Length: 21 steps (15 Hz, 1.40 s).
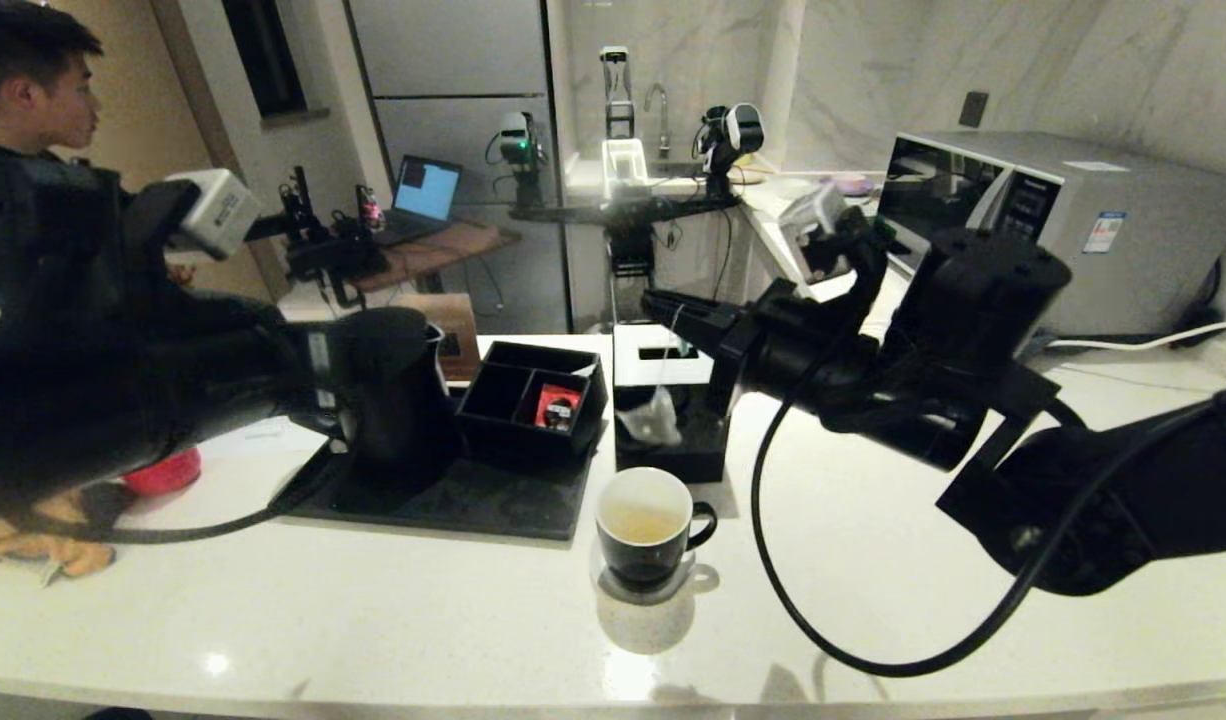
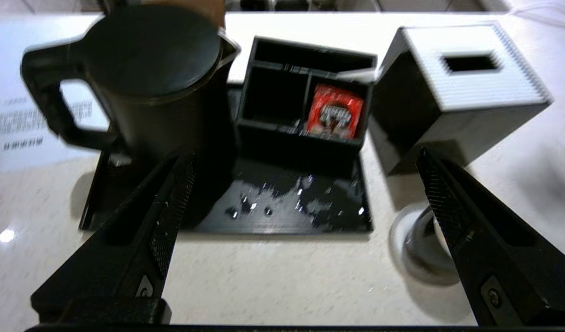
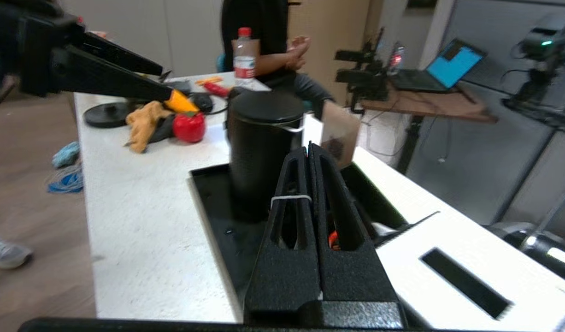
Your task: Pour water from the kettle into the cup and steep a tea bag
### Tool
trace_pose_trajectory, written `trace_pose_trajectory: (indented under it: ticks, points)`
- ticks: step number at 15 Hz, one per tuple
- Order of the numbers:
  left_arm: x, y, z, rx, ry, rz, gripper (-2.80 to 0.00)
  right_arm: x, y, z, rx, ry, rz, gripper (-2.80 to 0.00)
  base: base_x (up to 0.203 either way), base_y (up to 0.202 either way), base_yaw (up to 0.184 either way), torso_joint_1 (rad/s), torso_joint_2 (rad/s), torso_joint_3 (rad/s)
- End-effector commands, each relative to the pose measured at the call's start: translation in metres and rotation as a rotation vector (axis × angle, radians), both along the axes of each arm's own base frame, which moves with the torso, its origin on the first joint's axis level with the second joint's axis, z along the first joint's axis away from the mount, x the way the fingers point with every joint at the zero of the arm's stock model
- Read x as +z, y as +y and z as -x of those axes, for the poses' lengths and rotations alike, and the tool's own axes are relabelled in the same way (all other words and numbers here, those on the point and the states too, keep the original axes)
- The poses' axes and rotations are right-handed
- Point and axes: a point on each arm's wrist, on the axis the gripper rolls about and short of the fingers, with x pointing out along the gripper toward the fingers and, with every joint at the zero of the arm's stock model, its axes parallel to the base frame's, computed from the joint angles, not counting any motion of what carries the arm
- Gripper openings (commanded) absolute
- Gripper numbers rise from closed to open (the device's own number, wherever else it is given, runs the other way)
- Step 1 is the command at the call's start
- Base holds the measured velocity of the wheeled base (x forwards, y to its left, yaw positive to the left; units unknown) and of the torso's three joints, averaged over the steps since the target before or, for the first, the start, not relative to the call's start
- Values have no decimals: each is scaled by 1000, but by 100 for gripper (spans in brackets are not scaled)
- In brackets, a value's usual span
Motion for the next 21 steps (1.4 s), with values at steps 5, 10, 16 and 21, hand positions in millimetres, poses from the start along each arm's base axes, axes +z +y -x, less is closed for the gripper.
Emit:
trace_pose_trajectory:
  ticks: [5,10,16,21]
  points:
    - [-27,15,3,75,92,8,0,-28,10,-2,21,55,44,-280,0,0,0,0,0,0]
    - [-37,16,5,91,130,26,0,-51,7,3,23,91,68,-280,0,0,0,0,0,0]
    - [-38,16,5,91,134,24,0,-62,3,9,26,104,77,-280,0,0,0,0,0,0]
    - [-38,16,5,92,134,24,0,-51,7,4,28,81,58,-280,0,0,0,0,0,0]
